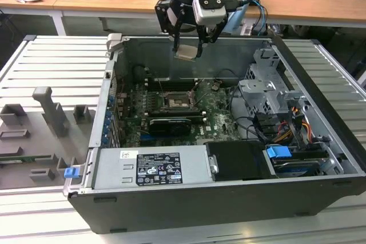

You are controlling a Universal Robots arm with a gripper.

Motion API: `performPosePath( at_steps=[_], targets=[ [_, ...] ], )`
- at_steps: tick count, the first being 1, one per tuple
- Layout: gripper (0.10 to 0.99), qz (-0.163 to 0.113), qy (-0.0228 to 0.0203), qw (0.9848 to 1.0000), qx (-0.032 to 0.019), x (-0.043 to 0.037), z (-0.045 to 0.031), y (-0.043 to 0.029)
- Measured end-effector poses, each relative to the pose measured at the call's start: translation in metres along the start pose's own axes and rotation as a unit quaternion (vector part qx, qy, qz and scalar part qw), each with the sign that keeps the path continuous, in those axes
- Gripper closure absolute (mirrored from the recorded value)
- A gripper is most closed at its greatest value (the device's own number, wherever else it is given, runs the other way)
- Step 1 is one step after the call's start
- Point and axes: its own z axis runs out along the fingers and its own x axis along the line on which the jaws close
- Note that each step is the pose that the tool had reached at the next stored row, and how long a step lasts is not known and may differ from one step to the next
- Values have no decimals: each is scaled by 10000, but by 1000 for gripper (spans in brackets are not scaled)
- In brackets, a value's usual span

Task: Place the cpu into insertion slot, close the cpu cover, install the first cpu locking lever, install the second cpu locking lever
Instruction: 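Place the cpu into insertion slot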

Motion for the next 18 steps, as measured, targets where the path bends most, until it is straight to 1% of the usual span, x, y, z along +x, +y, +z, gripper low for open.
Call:
performPosePath(
  at_steps=[2, 6, 10, 11, 13, 15, 16, 18],
  targets=[
    [545, 117, -10, 9999, -2, 0, 1, 0],
    [545, 224, -20, 9997, -6, 0, 4, 0],
    [545, 384, -35, 9993, -7, 1, 14, -2],
    [545, 505, -45, 9987, -10, 1, 22, -2],
    [545, 622, -55, 9981, -11, 1, 28, -3],
    [545, 777, -69, 9969, -14, 1, 36, -4],
    [545, 831, -74, 9965, -15, 1, 37, -4],
    [545, 870, -77, 9962, -16, 1, 39, -4]
  ],
)
